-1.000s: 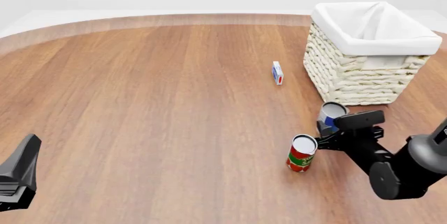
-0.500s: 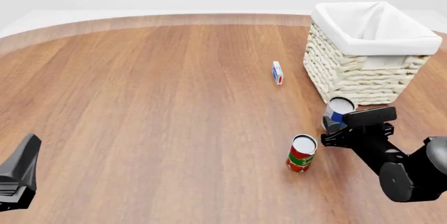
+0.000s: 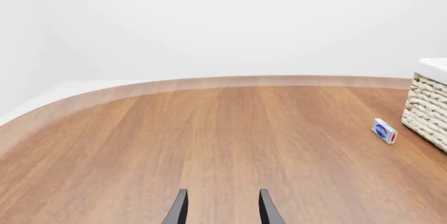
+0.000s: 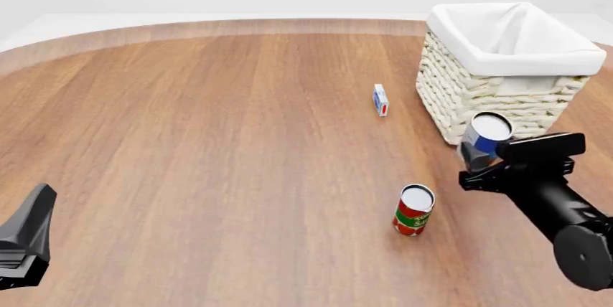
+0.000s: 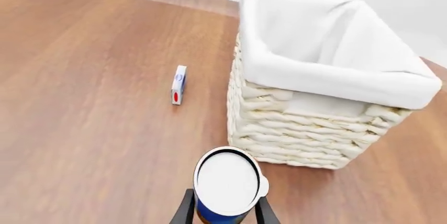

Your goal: Pick up the alphabet soup and the cream cheese box, and put them in the basket.

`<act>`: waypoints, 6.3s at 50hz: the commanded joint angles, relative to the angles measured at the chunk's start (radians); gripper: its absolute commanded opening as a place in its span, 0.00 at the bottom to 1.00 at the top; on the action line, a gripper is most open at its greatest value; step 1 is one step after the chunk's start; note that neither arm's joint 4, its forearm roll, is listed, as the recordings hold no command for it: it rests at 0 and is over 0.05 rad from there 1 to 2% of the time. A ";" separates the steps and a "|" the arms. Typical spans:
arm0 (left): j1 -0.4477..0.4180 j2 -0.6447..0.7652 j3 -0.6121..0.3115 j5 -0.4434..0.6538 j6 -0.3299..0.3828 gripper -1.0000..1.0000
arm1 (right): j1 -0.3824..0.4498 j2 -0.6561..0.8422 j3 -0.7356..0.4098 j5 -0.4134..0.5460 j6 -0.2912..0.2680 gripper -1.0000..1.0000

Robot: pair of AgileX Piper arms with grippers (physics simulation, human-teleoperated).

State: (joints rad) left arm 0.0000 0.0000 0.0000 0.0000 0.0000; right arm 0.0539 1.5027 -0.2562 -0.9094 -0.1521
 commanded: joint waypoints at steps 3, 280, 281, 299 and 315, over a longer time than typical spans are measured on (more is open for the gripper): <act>0.000 0.000 0.000 0.000 0.000 1.00 | -0.005 -0.223 0.012 0.129 0.010 0.00; 0.000 0.000 0.000 0.000 0.000 1.00 | -0.180 0.270 -1.128 0.795 -0.120 1.00; 0.000 0.000 0.000 0.000 0.000 1.00 | -0.177 0.261 -1.121 0.794 -0.118 1.00; 0.000 0.000 0.000 0.000 0.000 1.00 | -0.073 0.042 -0.945 0.742 -0.131 1.00; 0.000 0.000 0.000 0.000 0.000 1.00 | 0.013 -0.105 -0.837 0.733 -0.138 1.00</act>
State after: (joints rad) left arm 0.0000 0.0000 0.0000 0.0000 0.0000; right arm 0.0160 1.4864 -1.1608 -0.1679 -0.2851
